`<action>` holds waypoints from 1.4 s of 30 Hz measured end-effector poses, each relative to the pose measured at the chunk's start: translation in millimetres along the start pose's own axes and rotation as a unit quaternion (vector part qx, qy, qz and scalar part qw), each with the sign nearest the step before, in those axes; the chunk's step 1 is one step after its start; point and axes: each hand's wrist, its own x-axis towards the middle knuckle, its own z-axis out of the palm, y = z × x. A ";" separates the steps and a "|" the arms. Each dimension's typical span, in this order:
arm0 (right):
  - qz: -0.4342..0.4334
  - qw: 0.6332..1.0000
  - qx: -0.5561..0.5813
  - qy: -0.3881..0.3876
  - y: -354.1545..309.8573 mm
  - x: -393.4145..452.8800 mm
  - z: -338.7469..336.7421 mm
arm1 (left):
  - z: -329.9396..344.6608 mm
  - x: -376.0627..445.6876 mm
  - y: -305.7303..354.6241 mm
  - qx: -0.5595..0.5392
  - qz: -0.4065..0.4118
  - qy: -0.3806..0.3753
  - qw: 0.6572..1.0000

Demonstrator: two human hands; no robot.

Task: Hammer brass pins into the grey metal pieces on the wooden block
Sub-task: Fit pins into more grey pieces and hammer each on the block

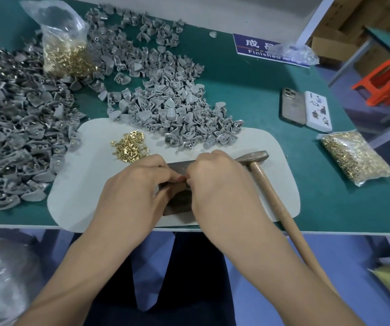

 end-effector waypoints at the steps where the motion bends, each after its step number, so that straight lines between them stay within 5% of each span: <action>1: 0.007 1.000 -0.006 -0.009 2.9 3.9 -1.0 | 0.2 -0.1 -1.1 0.001 0.005 0.000 1.000; 5: 0.020 0.998 0.065 -0.006 15.6 5.9 7.0 | 1.4 -1.1 -5.4 0.001 0.015 0.016 1.000; 12: 0.001 0.956 0.262 0.132 36.4 -11.3 42.7 | 4.7 -2.1 -5.1 0.005 0.006 0.027 1.000; 25: -0.012 0.954 0.225 0.197 33.7 -11.9 52.7 | 7.3 -4.7 -5.1 -0.009 0.002 0.028 1.000; 38: -0.038 0.961 0.230 0.147 40.7 -7.6 45.5 | 4.1 -1.3 -5.1 0.009 0.003 0.009 1.000; 42: -0.014 0.918 0.372 0.133 61.9 -9.5 46.2 | 2.9 -2.4 -1.9 0.060 0.017 -0.008 0.998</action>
